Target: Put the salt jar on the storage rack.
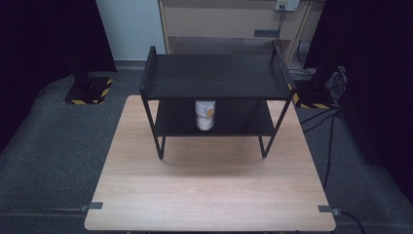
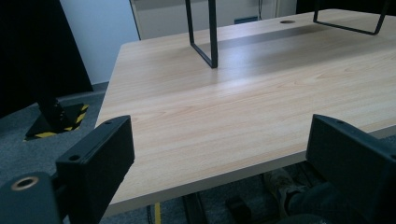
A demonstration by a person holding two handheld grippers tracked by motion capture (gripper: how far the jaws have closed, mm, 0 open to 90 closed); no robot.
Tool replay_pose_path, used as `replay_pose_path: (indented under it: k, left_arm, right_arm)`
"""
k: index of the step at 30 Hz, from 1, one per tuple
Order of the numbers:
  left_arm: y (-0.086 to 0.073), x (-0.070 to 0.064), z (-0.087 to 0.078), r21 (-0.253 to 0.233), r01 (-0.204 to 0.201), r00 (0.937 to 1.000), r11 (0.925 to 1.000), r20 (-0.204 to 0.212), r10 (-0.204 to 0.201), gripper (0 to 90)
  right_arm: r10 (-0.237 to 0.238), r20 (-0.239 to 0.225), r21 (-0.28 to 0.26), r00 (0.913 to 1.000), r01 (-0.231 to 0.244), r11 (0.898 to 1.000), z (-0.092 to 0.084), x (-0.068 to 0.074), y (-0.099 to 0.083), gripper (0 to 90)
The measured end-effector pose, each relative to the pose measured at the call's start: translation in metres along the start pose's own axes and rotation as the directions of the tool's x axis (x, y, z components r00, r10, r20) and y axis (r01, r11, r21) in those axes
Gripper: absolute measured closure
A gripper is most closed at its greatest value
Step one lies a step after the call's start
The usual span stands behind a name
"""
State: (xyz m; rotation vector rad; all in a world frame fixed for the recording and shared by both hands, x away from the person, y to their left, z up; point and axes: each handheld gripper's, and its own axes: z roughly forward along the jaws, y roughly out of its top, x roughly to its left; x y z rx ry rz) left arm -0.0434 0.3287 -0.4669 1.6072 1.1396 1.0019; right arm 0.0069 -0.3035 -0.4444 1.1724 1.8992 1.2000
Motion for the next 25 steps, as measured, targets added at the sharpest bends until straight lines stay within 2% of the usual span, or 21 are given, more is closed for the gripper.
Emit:
replay_pose_path:
  k: [3,6,25]
  left_arm:
    - [0.0003,0.0013,0.0011,0.008,-0.003,1.0000,1.0000,0.000,0.003,6.6]
    - [0.0006,0.0015,0.0013,0.015,-0.003,1.0000,0.9999,0.000,0.003,6.6]
    - [0.0006,0.0002,0.0003,0.004,-0.007,0.9999,1.0000,0.014,0.007,6.7]
  right_arm:
    - [-0.006,0.009,-0.002,0.9999,0.006,1.000,0.0023,-0.0020,-0.0038,7.9]
    - [-0.018,0.042,-0.020,0.9989,0.019,1.000,0.0046,-0.0038,-0.0096,7.9]
    - [-0.016,0.049,-0.034,0.9987,0.017,0.999,0.0016,-0.0016,-0.0082,7.9]
